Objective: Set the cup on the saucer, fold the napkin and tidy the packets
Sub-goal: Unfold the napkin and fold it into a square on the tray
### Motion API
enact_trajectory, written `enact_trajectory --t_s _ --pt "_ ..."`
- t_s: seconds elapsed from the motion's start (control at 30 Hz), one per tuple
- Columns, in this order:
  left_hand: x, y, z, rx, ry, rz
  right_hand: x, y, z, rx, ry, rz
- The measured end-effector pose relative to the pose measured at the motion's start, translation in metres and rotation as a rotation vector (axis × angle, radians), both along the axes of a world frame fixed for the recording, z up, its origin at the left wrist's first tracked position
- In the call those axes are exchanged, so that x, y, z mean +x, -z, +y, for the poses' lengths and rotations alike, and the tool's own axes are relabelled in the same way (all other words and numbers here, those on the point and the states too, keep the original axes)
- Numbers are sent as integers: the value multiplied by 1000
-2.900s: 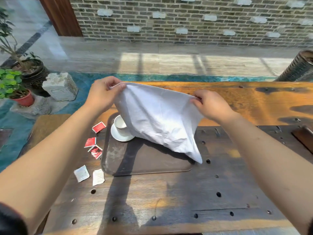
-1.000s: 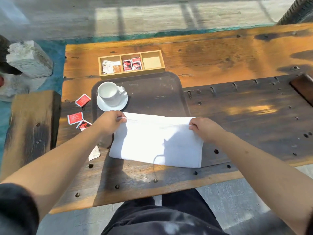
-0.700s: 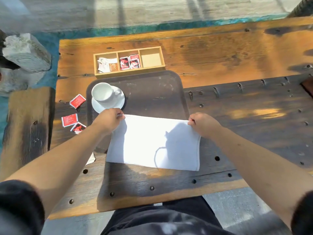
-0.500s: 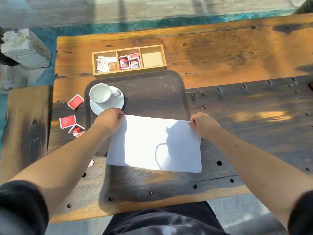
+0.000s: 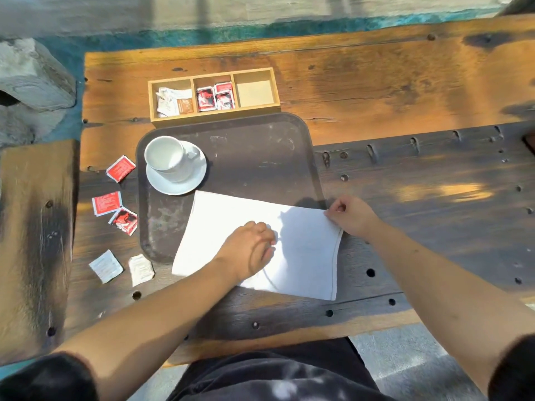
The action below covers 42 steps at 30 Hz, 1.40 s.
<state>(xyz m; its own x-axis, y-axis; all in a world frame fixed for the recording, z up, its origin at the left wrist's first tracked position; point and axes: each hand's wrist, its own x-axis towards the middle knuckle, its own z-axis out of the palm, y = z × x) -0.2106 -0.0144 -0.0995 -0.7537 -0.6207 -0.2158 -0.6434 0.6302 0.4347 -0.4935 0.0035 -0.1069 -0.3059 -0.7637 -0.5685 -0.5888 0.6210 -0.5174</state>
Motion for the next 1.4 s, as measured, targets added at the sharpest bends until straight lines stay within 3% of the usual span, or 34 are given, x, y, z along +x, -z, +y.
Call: enact_trajectory --t_s 0.1,0.2,0.3,0.47,0.6,0.73,0.83,1.03,1.23,1.4 --pt "-19 4 27 70 -5 23 0 -9 5 23 25 -64" --pt "-37 2 51 123 -60 70 2 -16 12 103 81 -274" --pt "-50 0 65 139 -32 -11 6 -20 18 141 61 -293" --pt "-53 -2 81 210 -28 -42 19 -32 15 153 284 -527" --pt "-54 -10 97 262 -183 -18 29 -41 8 141 404 -631" --pt "-64 -21 104 378 -498 25 41 -48 1 112 497 -722" --pt "-67 -25 102 452 -643 46 54 -50 -6 87 554 -724" --pt "-43 -25 92 583 -734 131 73 -59 -22 30 579 -639" --pt "4 -30 77 567 -782 187 105 -71 -46 69 476 -549" --pt "58 -27 68 588 -896 353 145 -79 -65 97 373 -513"
